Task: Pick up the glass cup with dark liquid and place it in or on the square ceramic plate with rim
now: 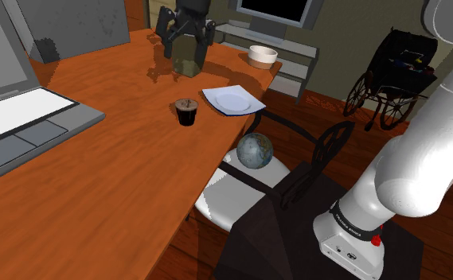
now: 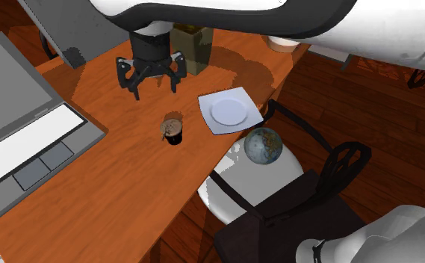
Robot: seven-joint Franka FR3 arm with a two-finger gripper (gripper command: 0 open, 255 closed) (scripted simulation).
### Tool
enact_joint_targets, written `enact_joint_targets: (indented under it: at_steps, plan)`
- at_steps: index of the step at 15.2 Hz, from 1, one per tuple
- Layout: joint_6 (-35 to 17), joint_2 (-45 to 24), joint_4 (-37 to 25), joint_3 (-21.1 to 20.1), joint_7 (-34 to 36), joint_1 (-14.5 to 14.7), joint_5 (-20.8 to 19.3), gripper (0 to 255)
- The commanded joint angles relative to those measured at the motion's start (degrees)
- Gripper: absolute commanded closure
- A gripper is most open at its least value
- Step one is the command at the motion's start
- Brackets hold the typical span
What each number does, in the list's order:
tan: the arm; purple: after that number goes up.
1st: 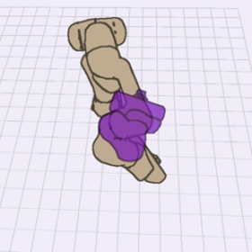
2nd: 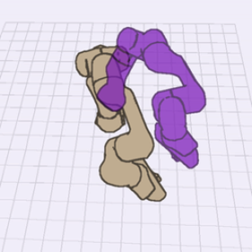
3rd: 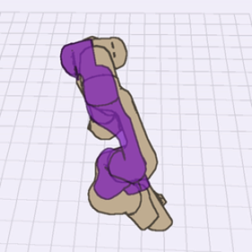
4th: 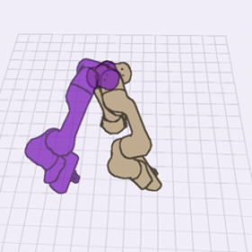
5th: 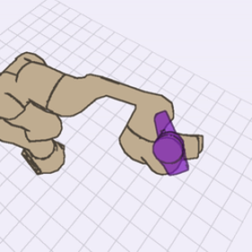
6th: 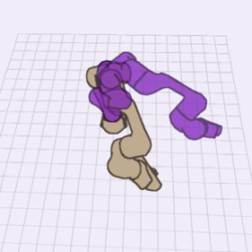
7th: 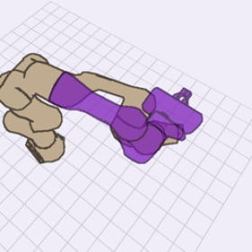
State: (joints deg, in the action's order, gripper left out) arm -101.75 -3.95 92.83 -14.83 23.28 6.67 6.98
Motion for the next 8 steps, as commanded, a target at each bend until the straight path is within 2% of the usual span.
enact_joint_targets:
  at_steps: [1,3,8]
  plan:
    - [0.10,4.48,2.30,0.38,0.52,-0.56,1.44,0]
    - [0.02,8.47,4.28,0.67,1.51,-0.76,2.64,0]
    - [-3.02,8.42,7.22,0.45,1.47,-0.52,2.69,0]
